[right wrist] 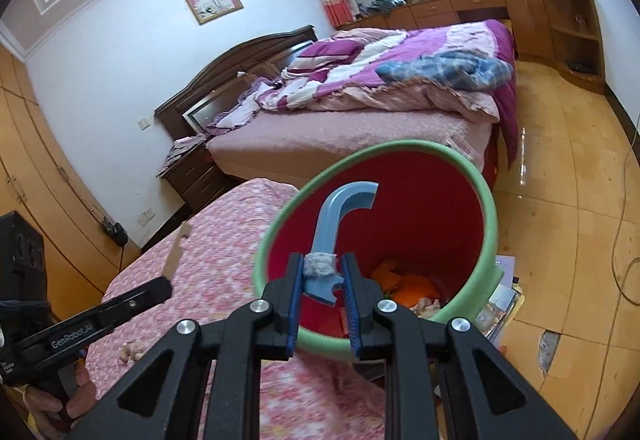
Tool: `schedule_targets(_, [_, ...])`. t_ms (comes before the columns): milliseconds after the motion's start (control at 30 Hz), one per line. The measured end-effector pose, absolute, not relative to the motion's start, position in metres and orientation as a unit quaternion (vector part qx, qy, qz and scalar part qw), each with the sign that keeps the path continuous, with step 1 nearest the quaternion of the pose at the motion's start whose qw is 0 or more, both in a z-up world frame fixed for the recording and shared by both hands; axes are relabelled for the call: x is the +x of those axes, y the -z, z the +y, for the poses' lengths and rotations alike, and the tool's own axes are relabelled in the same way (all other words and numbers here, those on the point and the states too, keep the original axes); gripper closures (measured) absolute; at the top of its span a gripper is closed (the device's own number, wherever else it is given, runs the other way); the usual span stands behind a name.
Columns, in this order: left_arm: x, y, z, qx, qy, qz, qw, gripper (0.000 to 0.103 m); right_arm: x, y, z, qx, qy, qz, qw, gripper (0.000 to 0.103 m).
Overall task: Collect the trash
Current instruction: 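Open both tools over the red bucket to drop stick and hook, then move both tools back over the bed near the peanuts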
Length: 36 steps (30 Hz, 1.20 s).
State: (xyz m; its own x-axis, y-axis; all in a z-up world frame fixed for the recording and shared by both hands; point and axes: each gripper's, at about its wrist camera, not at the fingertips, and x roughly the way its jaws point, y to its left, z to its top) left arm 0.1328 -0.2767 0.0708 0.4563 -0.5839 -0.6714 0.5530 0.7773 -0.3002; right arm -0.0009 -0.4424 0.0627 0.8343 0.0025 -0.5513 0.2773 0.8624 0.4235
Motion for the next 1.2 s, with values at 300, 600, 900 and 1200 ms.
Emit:
schedule_targets(300, [0.155, -0.037, -0.339, 0.01, 0.347, 0.423, 0.837, 0.093, 0.022, -0.036, -0.474, 0.259, 0.071, 0.295, 0.917, 0.082])
schedule_targets(600, [0.159, -0.027, -0.342, 0.007, 0.322, 0.415, 0.851, 0.073, 0.024, -0.029, -0.482, 0.264, 0.074, 0.29, 0.917, 0.063])
schedule_targets(900, [0.155, -0.036, -0.314, -0.019, 0.304, 0.417, 0.856, 0.064, 0.018, -0.04, -0.472, 0.262, 0.066, 0.278, 0.922, 0.04])
schedule_targets(1200, [0.141, -0.054, -0.27, -0.027, 0.275, 0.411, 0.869, 0.063, 0.006, -0.056, -0.442, 0.256, 0.059, 0.275, 0.925, 0.027])
